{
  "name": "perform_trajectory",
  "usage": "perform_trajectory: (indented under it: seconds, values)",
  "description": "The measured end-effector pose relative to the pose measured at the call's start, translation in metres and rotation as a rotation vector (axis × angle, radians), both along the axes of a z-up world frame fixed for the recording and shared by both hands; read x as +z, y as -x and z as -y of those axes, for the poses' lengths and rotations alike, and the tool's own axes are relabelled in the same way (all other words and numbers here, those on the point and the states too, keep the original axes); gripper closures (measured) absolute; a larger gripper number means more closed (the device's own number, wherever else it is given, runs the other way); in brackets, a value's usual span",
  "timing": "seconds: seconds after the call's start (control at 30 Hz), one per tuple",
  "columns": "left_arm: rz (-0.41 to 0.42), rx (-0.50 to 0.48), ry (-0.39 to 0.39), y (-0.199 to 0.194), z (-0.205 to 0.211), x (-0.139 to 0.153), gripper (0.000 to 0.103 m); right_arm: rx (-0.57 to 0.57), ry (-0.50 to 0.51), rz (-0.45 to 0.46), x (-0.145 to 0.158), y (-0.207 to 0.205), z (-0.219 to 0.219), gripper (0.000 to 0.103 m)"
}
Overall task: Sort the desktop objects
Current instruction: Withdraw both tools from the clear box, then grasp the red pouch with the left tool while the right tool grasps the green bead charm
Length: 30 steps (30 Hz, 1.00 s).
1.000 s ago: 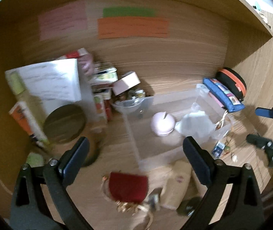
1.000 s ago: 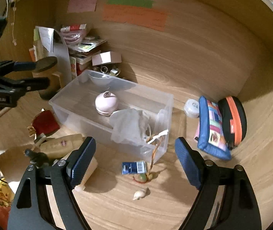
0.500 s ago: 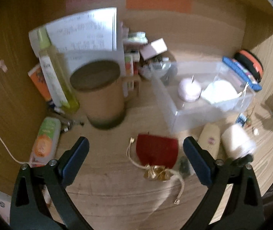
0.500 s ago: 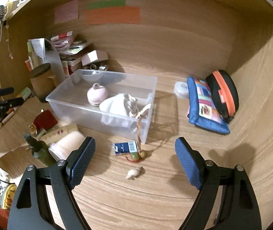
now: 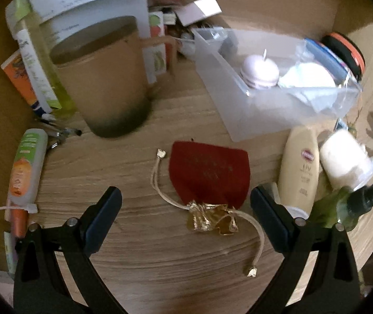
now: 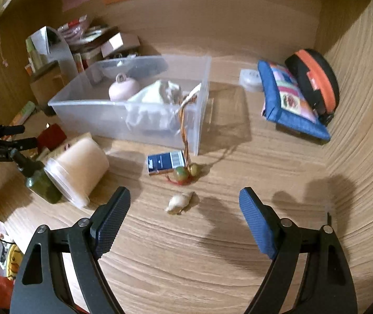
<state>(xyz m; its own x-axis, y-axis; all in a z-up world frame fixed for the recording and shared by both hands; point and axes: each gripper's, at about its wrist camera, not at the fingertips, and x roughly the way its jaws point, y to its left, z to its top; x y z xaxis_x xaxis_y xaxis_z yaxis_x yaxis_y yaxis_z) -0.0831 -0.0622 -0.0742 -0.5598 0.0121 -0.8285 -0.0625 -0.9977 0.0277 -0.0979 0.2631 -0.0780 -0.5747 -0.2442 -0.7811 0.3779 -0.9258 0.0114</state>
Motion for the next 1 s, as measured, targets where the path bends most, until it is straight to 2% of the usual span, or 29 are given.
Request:
perform_trajectory:
  seconds: [0.17,0.3,0.47,0.53,0.57,0.6,0.63,0.73,0.83,1.0]
  values:
    - [0.017,-0.013,0.016,0.003,-0.003,-0.006,0.003,0.002,-0.001,0.033,-0.016,0.007,0.000,0.020]
    - [0.012,0.006,-0.006,0.008,-0.001,-0.006,0.003,0.004,0.001,0.049,-0.023,0.012,0.001,0.022]
    - [-0.013,0.006,-0.015,0.007,-0.001,-0.007,0.003,0.008,-0.047,0.025,-0.030,0.016,0.007,0.030]
    - [-0.018,0.002,-0.026,0.004,-0.001,-0.005,0.009,0.017,-0.057,0.028,-0.032,0.021,0.010,0.034]
    - [-0.017,0.000,-0.033,0.008,-0.001,-0.006,0.017,0.022,-0.062,0.030,-0.033,0.025,0.012,0.037]
    - [-0.009,-0.006,-0.034,0.008,-0.001,-0.007,0.031,0.027,-0.062,0.031,-0.034,0.028,0.013,0.038]
    - [0.002,-0.017,-0.023,0.010,-0.003,-0.010,0.032,0.030,-0.063,0.033,-0.034,0.031,0.014,0.041]
    - [-0.029,-0.028,0.025,0.007,-0.012,-0.008,0.033,0.040,-0.046,0.052,-0.037,0.040,0.015,0.046]
    - [-0.039,-0.043,0.040,0.006,-0.016,-0.006,0.036,0.034,-0.034,0.067,-0.040,0.048,0.015,0.051]
    - [-0.032,-0.038,-0.008,0.012,-0.010,-0.006,0.038,0.033,-0.042,0.063,-0.044,0.052,0.017,0.053]
